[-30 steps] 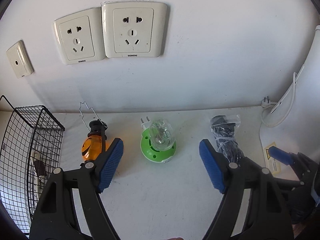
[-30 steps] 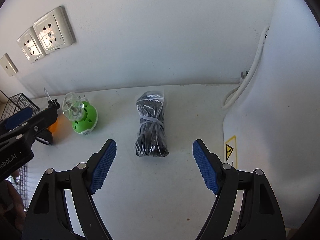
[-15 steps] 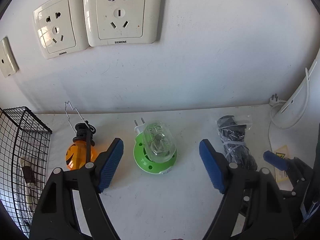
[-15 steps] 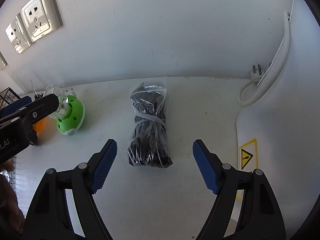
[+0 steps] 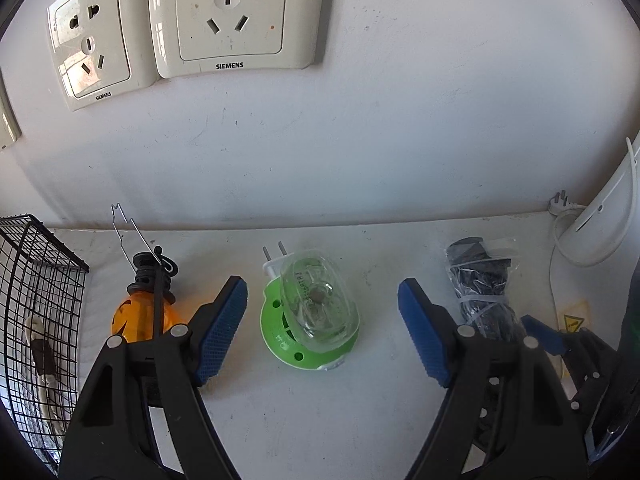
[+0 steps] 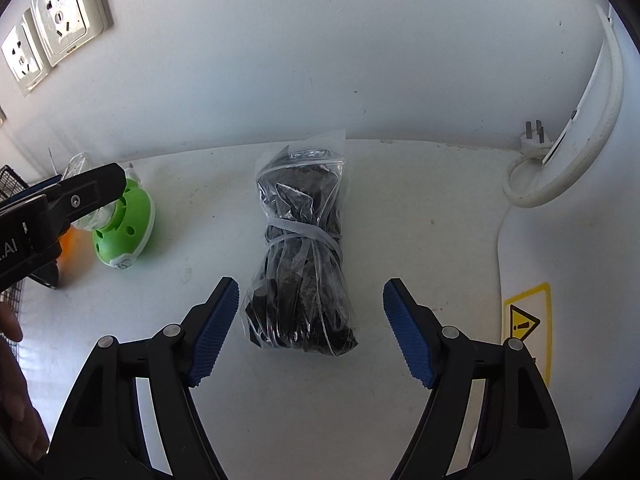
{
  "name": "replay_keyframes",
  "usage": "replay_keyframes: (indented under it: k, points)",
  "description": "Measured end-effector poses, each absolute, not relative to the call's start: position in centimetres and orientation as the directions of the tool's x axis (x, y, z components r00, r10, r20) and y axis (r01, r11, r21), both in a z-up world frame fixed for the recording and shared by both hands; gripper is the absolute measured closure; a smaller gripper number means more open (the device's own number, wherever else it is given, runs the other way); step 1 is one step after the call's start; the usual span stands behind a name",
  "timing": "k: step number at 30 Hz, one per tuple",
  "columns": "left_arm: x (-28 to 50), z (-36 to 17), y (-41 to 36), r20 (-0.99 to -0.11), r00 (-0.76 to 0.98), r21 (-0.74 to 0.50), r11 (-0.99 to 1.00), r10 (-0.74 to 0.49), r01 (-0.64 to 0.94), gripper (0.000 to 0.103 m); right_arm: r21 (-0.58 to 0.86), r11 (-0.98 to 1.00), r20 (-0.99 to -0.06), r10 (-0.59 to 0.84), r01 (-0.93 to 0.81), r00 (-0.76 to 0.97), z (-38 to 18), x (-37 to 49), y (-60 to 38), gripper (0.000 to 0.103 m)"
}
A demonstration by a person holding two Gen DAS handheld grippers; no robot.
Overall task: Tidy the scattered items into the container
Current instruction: 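Close the left gripper on the green lamp while the right gripper grasps the bagged cable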
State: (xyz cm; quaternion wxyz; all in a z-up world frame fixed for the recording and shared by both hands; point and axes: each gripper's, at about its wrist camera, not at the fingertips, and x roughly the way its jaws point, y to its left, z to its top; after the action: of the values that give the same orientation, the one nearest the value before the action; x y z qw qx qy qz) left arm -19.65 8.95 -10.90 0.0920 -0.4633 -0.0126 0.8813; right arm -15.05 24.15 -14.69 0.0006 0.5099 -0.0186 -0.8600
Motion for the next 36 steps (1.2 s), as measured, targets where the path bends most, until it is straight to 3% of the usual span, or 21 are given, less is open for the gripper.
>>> replay_keyframes:
  k: [15,23,36]
  points:
    - [-20.0,-12.1,10.0,-0.829,-0.538,-0.088,-0.985,0.155,-0.148,0.064,0.055,-0.998,-0.871,-0.043,-0.011,-0.489,-15.3,-15.4,24.1,0.045]
    - [-19.7,-12.0,10.6,-0.826,-0.543,-0.092,-0.987,0.151,-0.134,0.068,0.064,-0.998,-0.86,-0.05,-0.011,-0.509,-15.2,-15.1,24.4,0.06]
    - [-19.6,-11.8,11.6,-0.808,-0.573,-0.076,-0.988,0.14,-0.135,0.074,0.081,-0.997,-0.844,-0.06,-0.015,-0.533,-14.6,-14.4,24.6,0.062]
